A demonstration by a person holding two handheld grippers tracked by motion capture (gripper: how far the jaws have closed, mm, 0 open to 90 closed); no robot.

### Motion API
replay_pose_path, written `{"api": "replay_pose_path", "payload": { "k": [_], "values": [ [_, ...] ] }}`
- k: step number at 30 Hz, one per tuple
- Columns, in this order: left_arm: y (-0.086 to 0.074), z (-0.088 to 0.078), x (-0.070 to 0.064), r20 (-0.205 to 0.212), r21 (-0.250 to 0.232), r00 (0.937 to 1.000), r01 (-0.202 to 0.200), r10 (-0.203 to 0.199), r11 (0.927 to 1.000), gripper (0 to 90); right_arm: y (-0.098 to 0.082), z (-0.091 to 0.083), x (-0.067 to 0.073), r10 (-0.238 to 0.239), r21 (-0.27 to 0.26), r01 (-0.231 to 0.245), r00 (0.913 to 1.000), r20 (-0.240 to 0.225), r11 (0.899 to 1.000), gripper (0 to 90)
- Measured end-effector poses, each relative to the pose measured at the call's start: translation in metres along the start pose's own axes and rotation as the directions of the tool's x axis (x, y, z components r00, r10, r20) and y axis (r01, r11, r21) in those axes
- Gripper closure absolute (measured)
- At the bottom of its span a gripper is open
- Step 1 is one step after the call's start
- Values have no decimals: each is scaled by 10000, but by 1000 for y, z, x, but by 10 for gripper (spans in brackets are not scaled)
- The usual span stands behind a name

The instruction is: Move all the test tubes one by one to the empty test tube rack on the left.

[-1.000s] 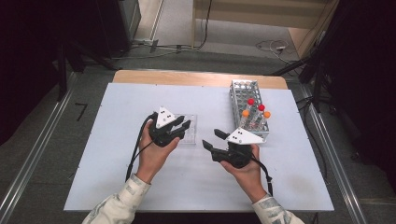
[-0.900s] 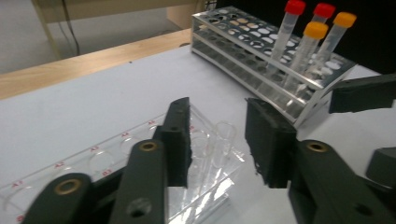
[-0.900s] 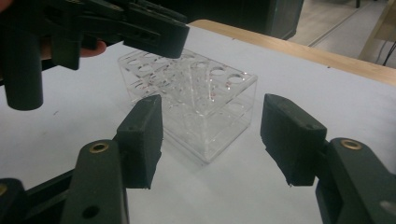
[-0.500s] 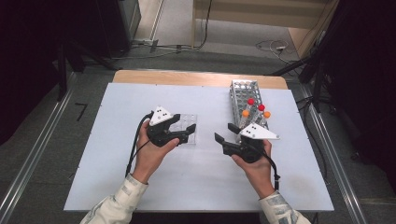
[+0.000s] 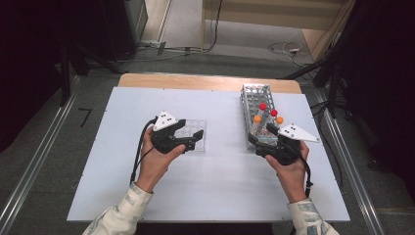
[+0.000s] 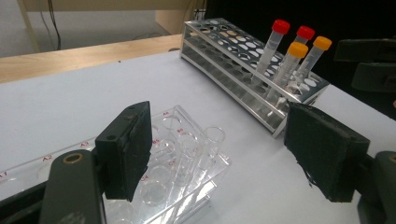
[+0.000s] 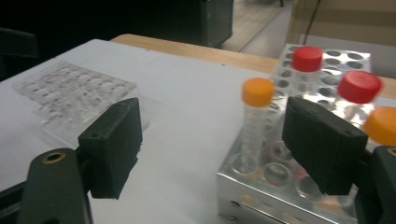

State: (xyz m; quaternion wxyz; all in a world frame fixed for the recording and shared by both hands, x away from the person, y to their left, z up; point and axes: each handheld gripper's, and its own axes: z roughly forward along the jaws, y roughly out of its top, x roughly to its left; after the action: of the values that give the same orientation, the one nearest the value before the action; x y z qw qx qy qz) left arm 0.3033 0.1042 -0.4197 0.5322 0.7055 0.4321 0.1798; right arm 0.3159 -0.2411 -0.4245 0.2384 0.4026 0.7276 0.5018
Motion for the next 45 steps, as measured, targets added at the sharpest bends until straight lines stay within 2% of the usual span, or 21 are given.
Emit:
{"api": "replay_pose_path", "payload": {
  "k": [2, 7, 15, 22, 28, 35, 45],
  "values": [
    [0, -1, 1, -7, -3, 10000, 2, -2, 10000, 247, 0, -2, -5, 42, -60, -41, 9999, 163, 10000, 186],
    [0, -1, 1, 118, 25, 9999, 108, -108, 9999, 247, -3, -4, -14, 95, -107, -86, 9959, 904, 9999, 196],
    [0, 0, 0, 104, 81, 9999, 77, -78, 9999, 247, -9, -3, -32, 571, -110, -560, 9835, 1718, 9984, 214],
    [0, 0, 0, 93, 82, 9999, 67, -68, 9999, 247, -14, 2, -47, 482, 118, -526, 9699, 2385, 9985, 258],
    [-2, 2, 0, 88, 157, 9999, 75, -76, 9998, 247, -19, 10, -55, 356, 379, -470, 9652, 2591, 9982, 378],
    [-1, 1, 1, 55, 136, 9999, 110, -110, 9998, 249, -22, 20, -56, 27, 483, -163, 9632, 2687, 9987, 474],
    [-1, 1, 3, 24, 114, 9999, 148, -149, 9998, 248, -23, 23, -62, 216, 363, -320, 9663, 2565, 9988, 682]
  ]
}}
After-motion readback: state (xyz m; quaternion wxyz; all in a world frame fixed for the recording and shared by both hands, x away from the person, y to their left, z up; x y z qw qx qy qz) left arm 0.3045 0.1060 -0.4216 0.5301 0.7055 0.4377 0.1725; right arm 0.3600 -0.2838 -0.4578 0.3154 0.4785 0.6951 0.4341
